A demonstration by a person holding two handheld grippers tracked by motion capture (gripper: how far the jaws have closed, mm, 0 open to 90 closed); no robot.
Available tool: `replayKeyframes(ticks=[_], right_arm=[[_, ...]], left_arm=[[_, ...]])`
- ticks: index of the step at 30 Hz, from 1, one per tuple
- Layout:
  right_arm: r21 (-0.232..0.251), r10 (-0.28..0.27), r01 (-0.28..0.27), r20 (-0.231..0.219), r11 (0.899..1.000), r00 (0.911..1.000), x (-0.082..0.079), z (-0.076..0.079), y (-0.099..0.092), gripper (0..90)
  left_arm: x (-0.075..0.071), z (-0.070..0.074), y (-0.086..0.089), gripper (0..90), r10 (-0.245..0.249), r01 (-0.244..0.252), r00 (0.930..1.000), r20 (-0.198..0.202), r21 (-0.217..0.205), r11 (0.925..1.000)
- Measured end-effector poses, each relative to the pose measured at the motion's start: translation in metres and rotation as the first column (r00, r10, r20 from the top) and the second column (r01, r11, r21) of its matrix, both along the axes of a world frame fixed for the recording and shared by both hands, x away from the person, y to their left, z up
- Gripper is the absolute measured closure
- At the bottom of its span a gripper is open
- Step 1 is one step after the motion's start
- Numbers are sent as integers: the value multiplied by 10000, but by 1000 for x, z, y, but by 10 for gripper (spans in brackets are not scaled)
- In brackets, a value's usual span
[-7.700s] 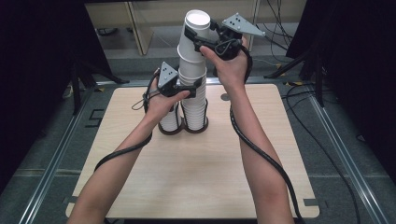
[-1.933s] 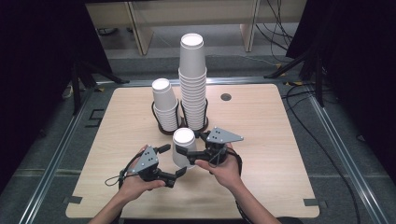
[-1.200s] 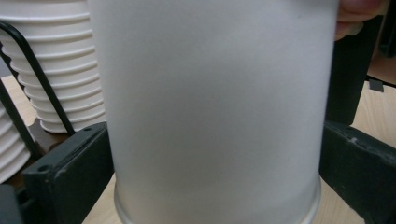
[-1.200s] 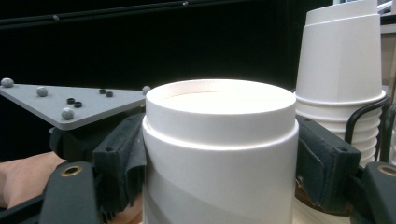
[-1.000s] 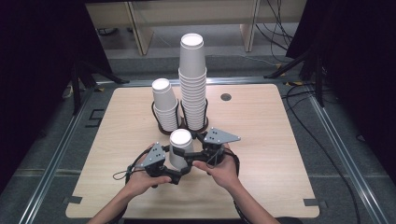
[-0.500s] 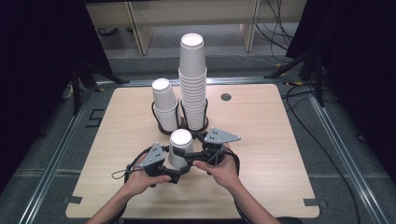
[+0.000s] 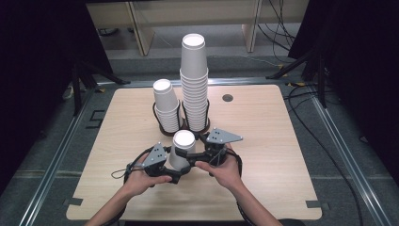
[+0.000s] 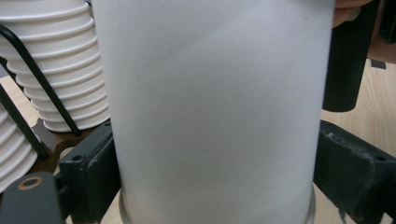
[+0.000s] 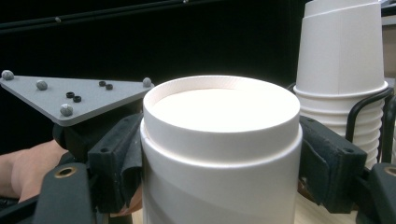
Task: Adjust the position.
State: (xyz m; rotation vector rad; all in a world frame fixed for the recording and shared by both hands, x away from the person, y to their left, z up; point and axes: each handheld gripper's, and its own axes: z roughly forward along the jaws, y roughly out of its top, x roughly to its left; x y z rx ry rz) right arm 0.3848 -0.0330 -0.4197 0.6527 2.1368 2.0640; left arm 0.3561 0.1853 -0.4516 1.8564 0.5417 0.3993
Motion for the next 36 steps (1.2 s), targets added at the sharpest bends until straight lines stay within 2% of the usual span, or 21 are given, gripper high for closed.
replayKeyframes(ticks=[3,4,6,8,10,14,16,17,19,20,23,24,26,27,28,29,30,31,33,35,36], right_arm=[[57,-2,2,56,10000,10000,1,0,0,233],[26,33,-33,-210,10000,9998,-1,1,-1,230],[-91,47,-46,55,9999,10000,1,0,-1,226],[-110,28,-29,-94,9999,10000,1,-1,-1,224],[47,-4,5,-200,10000,9998,0,-1,0,213],[-81,-69,68,-213,9999,9997,2,-1,-1,168],[-171,-16,9,-380,9999,9993,1,0,-2,153],[-167,-73,72,-108,9998,9999,3,0,-2,152],[-263,56,-58,-60,9996,10000,3,2,-3,149],[-333,40,-44,-132,9994,9999,3,2,-4,149],[-376,28,-27,22,9993,10000,5,2,-4,149],[-474,18,-22,-90,9989,10000,5,2,-6,149],[-457,-54,67,291,9989,9996,7,1,-7,149],[-457,-54,67,291,9989,9996,7,1,-7,149],[-522,60,-67,-134,9986,9999,5,1,-9,149],[-604,19,-31,-199,9982,9998,5,1,-10,149],[-529,28,-22,103,9986,9999,6,1,-12,149],[-692,66,-70,-62,9976,10000,4,2,-14,144],[-688,118,-124,-88,9976,9999,3,2,-15,146],[-745,159,-168,-125,9971,9998,2,1,-17,147],[-680,253,-266,-203,9973,9995,2,0,-17,148]], left_arm=[[1,1,1,114,-58,57,10000,74,203,9998],[1,2,1,116,-96,94,9999,45,345,9994],[1,3,1,121,-119,118,9999,27,432,9990],[1,3,1,123,-152,151,9999,11,641,9978],[2,6,2,128,-182,187,9998,-67,956,9952],[3,11,4,135,-222,215,9997,28,1649,9861],[4,14,5,139,-271,292,9995,-138,1836,9826],[5,16,7,140,-202,240,9996,-205,2051,9784],[6,16,7,143,-167,212,9996,-229,2115,9771],[6,17,8,144,-202,247,9996,-217,2370,9712],[8,20,9,147,-320,387,9990,-296,2673,9628],[9,21,10,148,-440,491,9988,-236,2999,9527],[10,23,11,151,-576,627,9980,-252,3280,9426],[11,23,12,151,-630,671,9977,-231,3455,9360],[12,24,12,154,-662,697,9976,-220,3640,9288],[12,25,13,154,-710,743,9972,-227,3801,9220],[12,26,14,154,-820,827,9965,-188,3970,9141],[14,27,15,171,-952,933,9953,-159,4117,9065],[14,29,17,169,-1091,1035,9940,-122,4341,8949],[14,29,17,169,-1255,1189,9920,-117,4188,9003],[14,29,16,169,-1271,1205,9918,-122,4191,8999]])
